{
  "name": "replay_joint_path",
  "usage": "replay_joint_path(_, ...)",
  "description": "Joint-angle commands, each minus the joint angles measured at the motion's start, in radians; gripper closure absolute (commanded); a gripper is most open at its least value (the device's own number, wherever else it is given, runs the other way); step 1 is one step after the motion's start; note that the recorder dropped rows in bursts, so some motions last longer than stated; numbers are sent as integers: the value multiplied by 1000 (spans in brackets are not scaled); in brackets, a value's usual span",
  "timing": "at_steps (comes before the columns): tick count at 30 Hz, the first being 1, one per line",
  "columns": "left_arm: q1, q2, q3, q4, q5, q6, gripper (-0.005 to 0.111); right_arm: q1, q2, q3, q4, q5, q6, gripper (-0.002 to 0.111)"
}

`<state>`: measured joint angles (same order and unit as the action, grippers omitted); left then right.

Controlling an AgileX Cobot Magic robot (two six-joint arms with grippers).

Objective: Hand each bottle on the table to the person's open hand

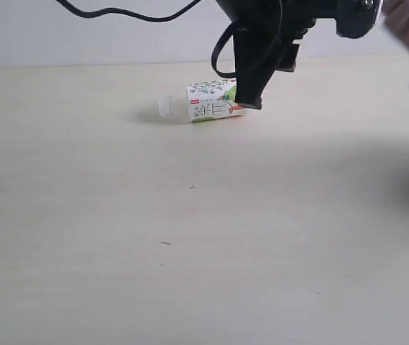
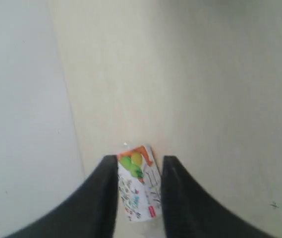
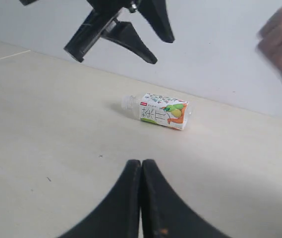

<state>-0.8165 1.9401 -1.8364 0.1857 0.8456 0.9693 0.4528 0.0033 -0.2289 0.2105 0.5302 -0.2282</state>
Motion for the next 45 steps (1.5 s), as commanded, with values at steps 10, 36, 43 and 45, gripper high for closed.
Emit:
replay_joint_path(10, 99, -57, 19, 16, 213, -760, 106, 0, -3, 4, -1, -2, -4, 108)
replay_joint_path(36, 109, -787, 1646, -138, -1821, -1060, 107, 0, -3, 4, -1, -2, -4, 108)
replay_joint_path(43, 109, -901, 1740, 45, -1828, -1147, 107, 0, -3, 4, -1, -2, -4, 108)
replay_joint_path(45, 109, -928, 1764, 63, -1835, -1158, 107, 0, -3, 4, -1, -2, -4, 108)
